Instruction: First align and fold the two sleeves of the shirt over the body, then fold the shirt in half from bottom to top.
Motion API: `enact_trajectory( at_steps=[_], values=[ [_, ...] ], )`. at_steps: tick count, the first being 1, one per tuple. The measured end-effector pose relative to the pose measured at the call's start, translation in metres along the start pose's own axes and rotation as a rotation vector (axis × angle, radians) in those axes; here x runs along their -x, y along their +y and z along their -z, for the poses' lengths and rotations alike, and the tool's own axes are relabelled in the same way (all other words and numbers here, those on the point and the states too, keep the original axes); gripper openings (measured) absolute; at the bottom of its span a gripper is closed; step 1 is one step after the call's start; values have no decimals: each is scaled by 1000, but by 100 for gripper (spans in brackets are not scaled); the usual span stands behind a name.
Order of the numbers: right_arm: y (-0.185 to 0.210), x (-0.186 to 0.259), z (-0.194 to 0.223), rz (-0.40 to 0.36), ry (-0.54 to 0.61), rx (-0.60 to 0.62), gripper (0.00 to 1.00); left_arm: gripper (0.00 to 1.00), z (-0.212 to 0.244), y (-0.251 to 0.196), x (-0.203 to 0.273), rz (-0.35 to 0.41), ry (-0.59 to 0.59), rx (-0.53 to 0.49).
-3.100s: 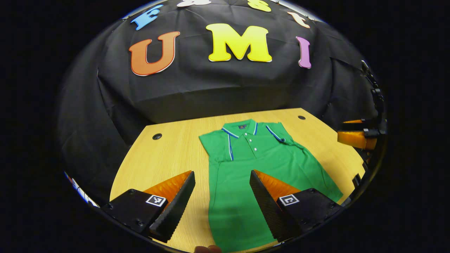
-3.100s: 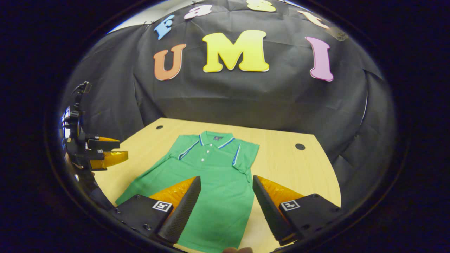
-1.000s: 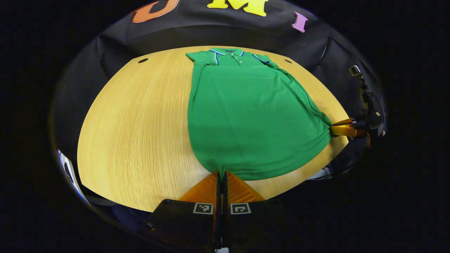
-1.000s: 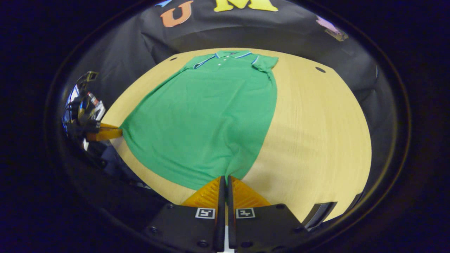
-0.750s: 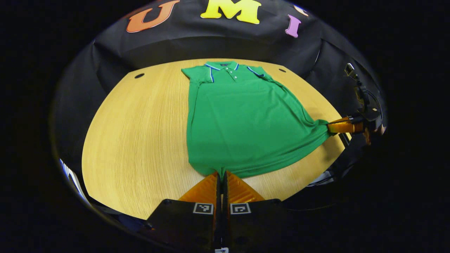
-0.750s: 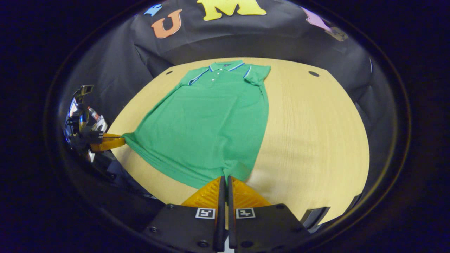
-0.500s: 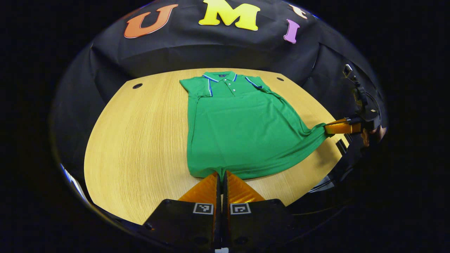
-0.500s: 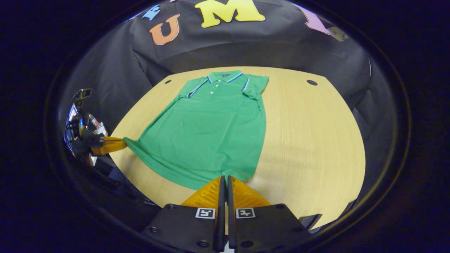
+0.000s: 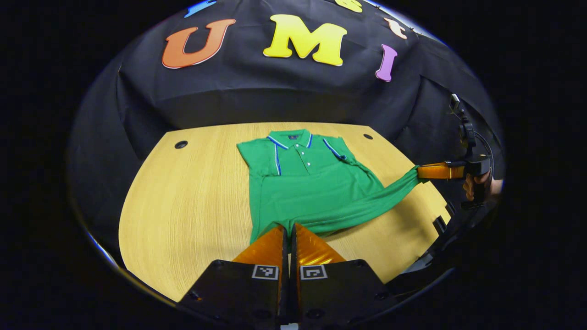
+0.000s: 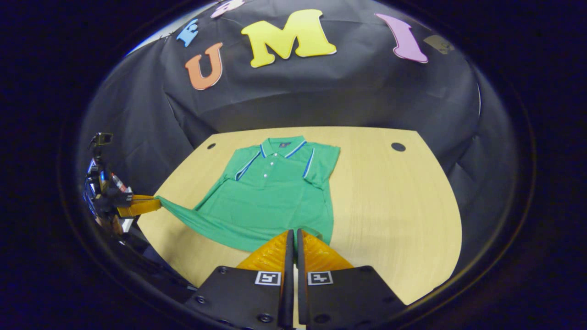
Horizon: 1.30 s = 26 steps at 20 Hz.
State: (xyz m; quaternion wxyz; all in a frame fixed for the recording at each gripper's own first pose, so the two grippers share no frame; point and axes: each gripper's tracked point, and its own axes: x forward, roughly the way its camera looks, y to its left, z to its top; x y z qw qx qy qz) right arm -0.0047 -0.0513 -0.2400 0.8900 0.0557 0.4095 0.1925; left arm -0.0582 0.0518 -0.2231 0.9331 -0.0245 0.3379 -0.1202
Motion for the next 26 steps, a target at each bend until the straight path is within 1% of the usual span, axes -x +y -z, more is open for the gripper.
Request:
enact_trajectory(
  at_steps=[3, 4, 7, 11, 16, 18, 22, 26],
  values=[
    [-2, -8, -34, 0, -46, 14, 7, 4, -30, 5, -12, -1, -43, 10],
    [-3, -12, -47, 1, -62, 17, 5, 4, -42, 6, -16, 4, -59, 16],
    [-4, -23, -82, -6, -111, 13, 7, 4, -75, 11, -29, 8, -109, 29],
    [-12, -46, -128, -7, -166, 14, 7, 4, -119, 22, -52, 3, -161, 36],
    [-23, -82, -181, -11, -225, -11, 7, 4, -165, 36, -91, -6, -204, 54],
    [-27, -97, -198, -13, -239, -16, 6, 4, -177, 41, -108, -9, -212, 59],
    [-35, -128, -218, -14, -251, -19, 7, 4, -200, 51, -139, -14, -224, 77],
    [-39, -159, -224, -17, -244, -17, 6, 3, -217, 67, -167, -28, -243, 99]
  ],
)
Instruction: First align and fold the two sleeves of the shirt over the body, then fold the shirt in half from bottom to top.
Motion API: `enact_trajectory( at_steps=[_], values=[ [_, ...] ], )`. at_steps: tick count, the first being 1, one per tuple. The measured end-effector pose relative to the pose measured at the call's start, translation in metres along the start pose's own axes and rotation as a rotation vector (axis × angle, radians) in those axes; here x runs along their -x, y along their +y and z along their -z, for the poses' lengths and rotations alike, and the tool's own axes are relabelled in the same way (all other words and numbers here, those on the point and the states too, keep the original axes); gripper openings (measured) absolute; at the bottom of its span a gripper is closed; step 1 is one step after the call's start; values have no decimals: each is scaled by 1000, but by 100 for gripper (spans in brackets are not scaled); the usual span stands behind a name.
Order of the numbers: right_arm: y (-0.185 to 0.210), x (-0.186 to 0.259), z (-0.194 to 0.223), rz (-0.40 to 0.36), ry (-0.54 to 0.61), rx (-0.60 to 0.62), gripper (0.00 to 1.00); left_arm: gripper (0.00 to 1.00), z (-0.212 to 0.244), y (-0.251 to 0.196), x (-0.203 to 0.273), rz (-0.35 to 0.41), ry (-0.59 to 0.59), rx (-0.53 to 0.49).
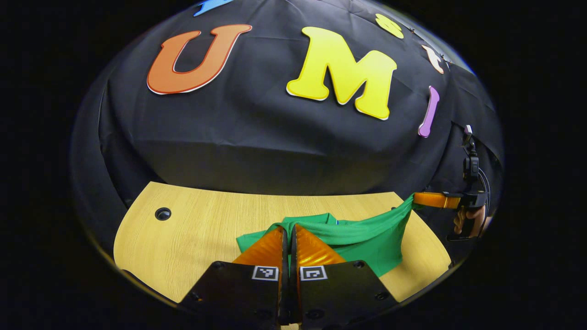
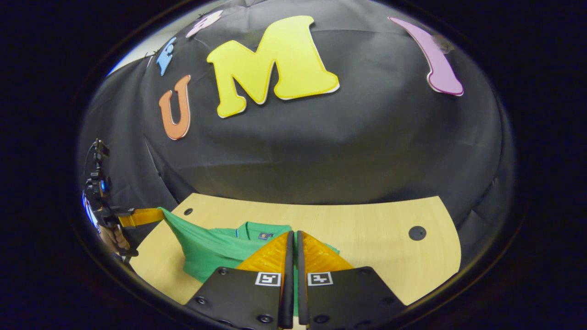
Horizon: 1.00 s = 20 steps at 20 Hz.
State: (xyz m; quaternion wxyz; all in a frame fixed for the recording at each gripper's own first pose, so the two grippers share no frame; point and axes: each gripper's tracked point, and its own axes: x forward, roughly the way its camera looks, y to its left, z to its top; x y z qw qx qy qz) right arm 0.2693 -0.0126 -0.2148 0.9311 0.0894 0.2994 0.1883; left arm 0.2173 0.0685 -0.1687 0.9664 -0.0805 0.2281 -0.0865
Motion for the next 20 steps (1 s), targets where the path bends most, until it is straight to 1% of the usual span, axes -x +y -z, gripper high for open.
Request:
enact_trajectory(
  at_steps=[5, 6, 8, 9, 10, 11, 12, 19, 20],
  values=[
    [-8, -32, 10, 0, 7, -20, 5, 3, 4, 16, -37, -22, -13, 13],
    [-10, -40, 11, 2, 6, -28, 6, 3, 5, 19, -44, -26, -27, 26],
    [-13, -55, 20, -1, 20, -43, 5, 3, 10, 25, -61, -37, -41, 50],
    [-15, -63, 25, -4, 28, -45, 6, 3, 17, 30, -68, -47, -32, 52],
    [-17, -71, 29, -6, 35, -48, 5, 4, 23, 33, -75, -53, -25, 57],
    [-20, -78, 33, -2, 35, -40, 5, 0, 29, 36, -83, -56, -19, 67],
    [-24, -86, 35, 5, 34, -31, 6, 4, 35, 38, -91, -60, -12, 76],
    [-44, -124, 64, 44, 58, 4, 6, 4, 75, 55, -128, -99, 43, 89],
    [-46, -129, 66, 52, 59, 6, 6, 13, 80, 56, -132, -102, 50, 89]
  ],
)
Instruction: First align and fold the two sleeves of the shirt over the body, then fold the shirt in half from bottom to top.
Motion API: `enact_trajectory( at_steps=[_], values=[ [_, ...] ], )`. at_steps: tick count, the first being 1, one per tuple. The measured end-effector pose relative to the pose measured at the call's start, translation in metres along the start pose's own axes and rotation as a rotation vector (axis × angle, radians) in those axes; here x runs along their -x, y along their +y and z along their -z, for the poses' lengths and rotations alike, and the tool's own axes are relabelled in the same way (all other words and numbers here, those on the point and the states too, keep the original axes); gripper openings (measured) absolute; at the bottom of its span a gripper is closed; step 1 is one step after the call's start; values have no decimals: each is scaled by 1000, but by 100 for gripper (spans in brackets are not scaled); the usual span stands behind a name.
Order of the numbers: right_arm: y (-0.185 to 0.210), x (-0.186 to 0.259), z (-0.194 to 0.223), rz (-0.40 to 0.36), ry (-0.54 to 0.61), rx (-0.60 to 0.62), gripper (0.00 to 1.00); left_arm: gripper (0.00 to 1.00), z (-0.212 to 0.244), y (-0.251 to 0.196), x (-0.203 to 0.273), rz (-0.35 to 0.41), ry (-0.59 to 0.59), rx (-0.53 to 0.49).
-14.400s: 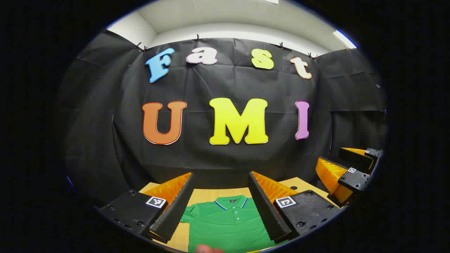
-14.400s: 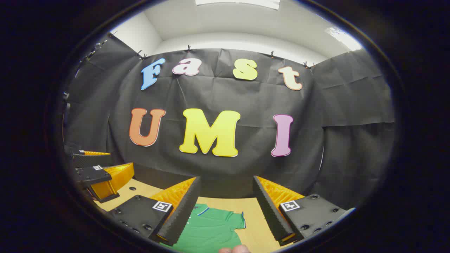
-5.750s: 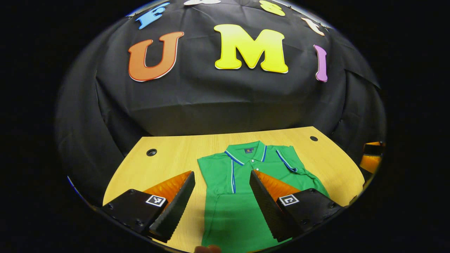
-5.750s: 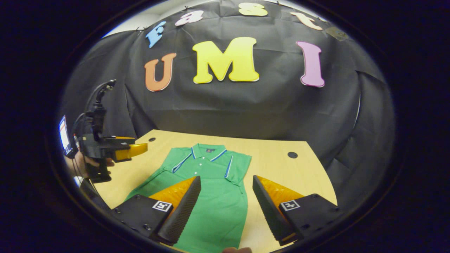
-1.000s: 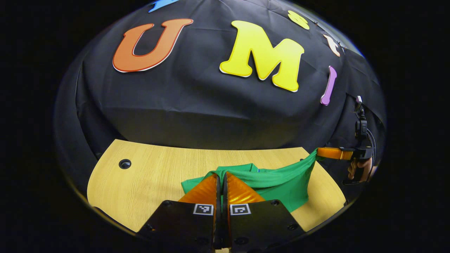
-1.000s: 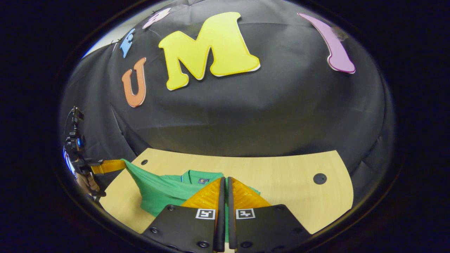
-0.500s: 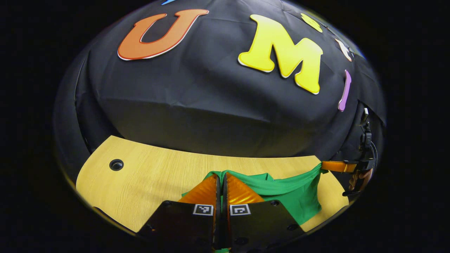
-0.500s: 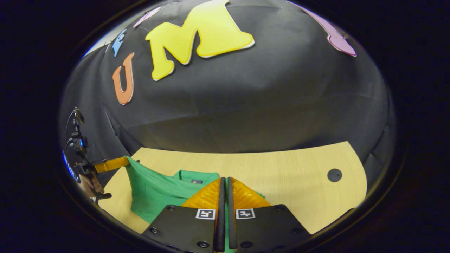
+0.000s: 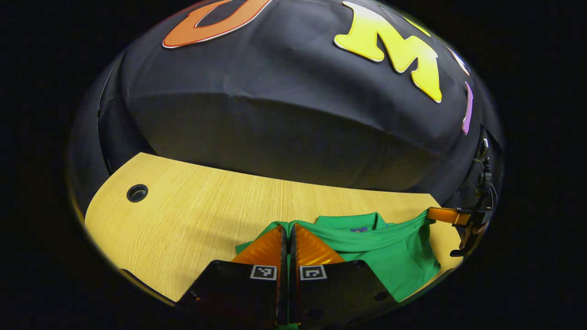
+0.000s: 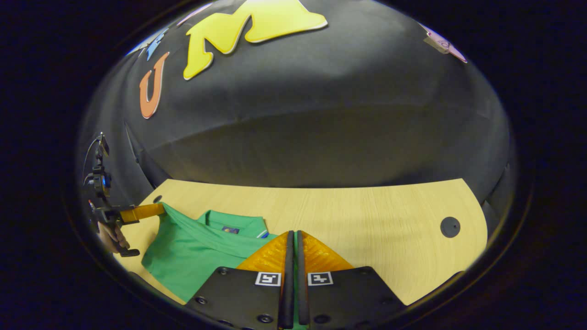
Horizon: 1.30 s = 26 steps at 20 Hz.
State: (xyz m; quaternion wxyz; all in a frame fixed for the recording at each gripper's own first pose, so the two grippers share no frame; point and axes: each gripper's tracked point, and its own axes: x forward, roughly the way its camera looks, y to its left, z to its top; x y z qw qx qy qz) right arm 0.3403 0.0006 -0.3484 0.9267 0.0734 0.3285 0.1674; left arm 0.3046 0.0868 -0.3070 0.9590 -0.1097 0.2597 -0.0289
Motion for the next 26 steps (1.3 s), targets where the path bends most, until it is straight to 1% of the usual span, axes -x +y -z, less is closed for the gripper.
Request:
enact_trajectory(
  at_steps=[1, 2, 4, 5, 6, 7, 8, 9, 10, 11, 12, 13, 14, 15, 16, 17, 18, 19, 22, 24, 26],
  values=[
    [-1, -3, 2, 8, 2, 0, 6, 5, 5, 1, -4, -1, 8, -2],
    [-4, -7, 3, 19, 2, -1, 6, 5, 9, 1, -6, -2, 19, -6],
    [-6, -11, 5, 49, 3, 6, 6, 9, 17, 5, -9, -22, 37, -17],
    [-7, -14, 8, 59, 8, 14, 6, 14, 17, 2, -10, -24, 41, -17],
    [-7, -15, 8, 67, 13, 21, 6, 17, 18, 1, -10, -30, 44, -18],
    [-6, -17, 10, 70, 18, 22, 8, 27, 19, 2, -8, -41, 43, -23],
    [-5, -16, 9, 78, 19, 17, 10, 34, 19, 2, -9, -47, 42, -30],
    [-7, -15, 7, 91, 16, 13, 12, 57, 19, 1, -7, -52, 44, -36],
    [-9, -12, 5, 102, 5, 9, 12, 63, 19, 0, -6, -57, 47, -44],
    [-10, -8, 0, 114, 2, 1, 18, 52, 17, 0, -3, -67, 47, -53],
    [-10, -1, -5, 117, -6, -11, 34, 84, 16, -2, 1, -71, 49, -59],
    [-9, 5, -10, 123, -20, -22, 51, 80, 10, -3, 9, -79, 38, -67],
    [-10, 14, -17, 129, -36, -30, 67, 94, 3, -6, 16, -81, 20, -69],
    [-9, 24, -22, 138, -52, -35, 77, 94, -6, -10, 26, -79, -2, -69],
    [-7, 34, -28, 145, -68, -36, 82, 94, -13, -13, 37, -76, -19, -70],
    [-6, 46, -35, 155, -87, -37, 94, 98, -22, -17, 47, -77, -36, -74],
    [-2, 58, -43, 162, -110, -37, 92, 100, -32, -22, 60, -78, -54, -78],
    [3, 73, -49, 169, -135, -35, 98, 100, -39, -27, 73, -74, -72, -81],
    [26, 125, -74, 170, -215, 3, 98, 100, -71, -46, 125, -70, -152, -87],
    [42, 166, -89, 172, -277, 41, 98, 100, -97, -58, 162, -87, -222, -118],
    [61, 210, -106, 176, -342, 81, 100, 99, -121, -72, 204, -92, -288, -164]
  ],
)
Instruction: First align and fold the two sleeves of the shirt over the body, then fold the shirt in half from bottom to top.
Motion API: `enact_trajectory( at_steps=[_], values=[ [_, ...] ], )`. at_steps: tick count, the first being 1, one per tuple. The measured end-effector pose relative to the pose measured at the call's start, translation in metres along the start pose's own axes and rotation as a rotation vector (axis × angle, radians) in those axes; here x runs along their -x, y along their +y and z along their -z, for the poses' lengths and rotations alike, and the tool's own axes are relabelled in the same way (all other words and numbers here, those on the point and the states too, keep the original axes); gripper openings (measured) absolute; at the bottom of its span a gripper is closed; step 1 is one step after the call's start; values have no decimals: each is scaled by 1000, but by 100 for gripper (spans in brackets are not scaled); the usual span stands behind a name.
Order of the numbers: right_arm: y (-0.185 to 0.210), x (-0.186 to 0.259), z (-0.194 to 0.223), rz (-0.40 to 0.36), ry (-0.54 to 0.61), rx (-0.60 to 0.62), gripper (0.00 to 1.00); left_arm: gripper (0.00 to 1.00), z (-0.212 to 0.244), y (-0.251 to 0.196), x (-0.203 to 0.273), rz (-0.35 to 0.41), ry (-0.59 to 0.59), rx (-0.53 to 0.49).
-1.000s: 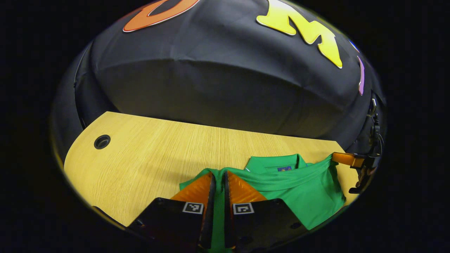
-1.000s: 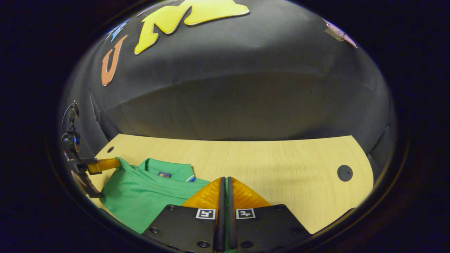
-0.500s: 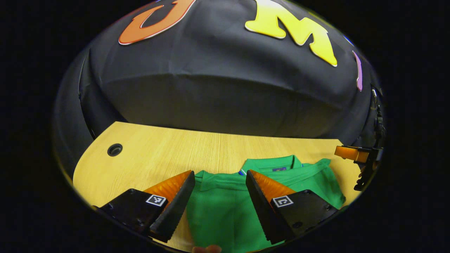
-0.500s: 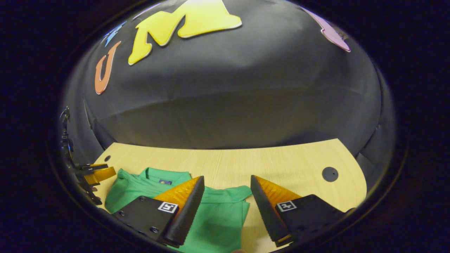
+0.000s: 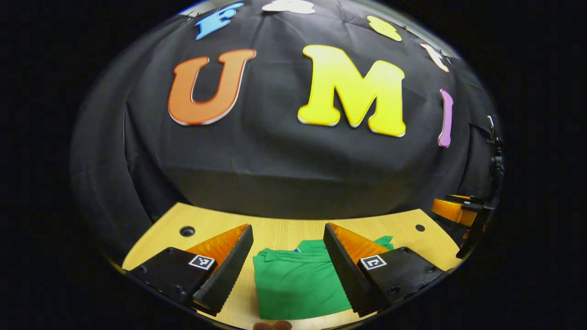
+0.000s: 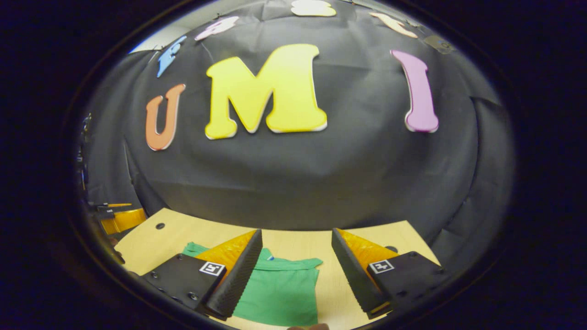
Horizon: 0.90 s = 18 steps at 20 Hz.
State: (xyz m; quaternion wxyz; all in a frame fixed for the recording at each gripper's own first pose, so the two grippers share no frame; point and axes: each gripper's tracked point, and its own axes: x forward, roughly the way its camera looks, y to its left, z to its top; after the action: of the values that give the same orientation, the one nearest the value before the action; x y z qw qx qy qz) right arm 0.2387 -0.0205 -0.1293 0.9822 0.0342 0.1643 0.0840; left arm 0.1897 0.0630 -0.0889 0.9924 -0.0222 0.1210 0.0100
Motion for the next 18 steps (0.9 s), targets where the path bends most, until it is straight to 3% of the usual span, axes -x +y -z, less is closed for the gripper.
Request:
enact_trajectory(
  at_steps=[2, 9, 14, 18],
  values=[
    [10, 39, -29, 0, -71, 30, 92, 99, -33, -9, 31, 8, -62, -25],
    [50, 171, -70, 7, -213, 63, 92, 98, -96, -33, 153, 10, -211, -11],
    [64, 233, -48, 3, -206, 22, 93, 98, -97, -56, 216, 25, -246, -19],
    [54, 262, -29, 67, -191, -47, 96, 98, -81, -57, 242, -10, -253, -37]
  ],
)
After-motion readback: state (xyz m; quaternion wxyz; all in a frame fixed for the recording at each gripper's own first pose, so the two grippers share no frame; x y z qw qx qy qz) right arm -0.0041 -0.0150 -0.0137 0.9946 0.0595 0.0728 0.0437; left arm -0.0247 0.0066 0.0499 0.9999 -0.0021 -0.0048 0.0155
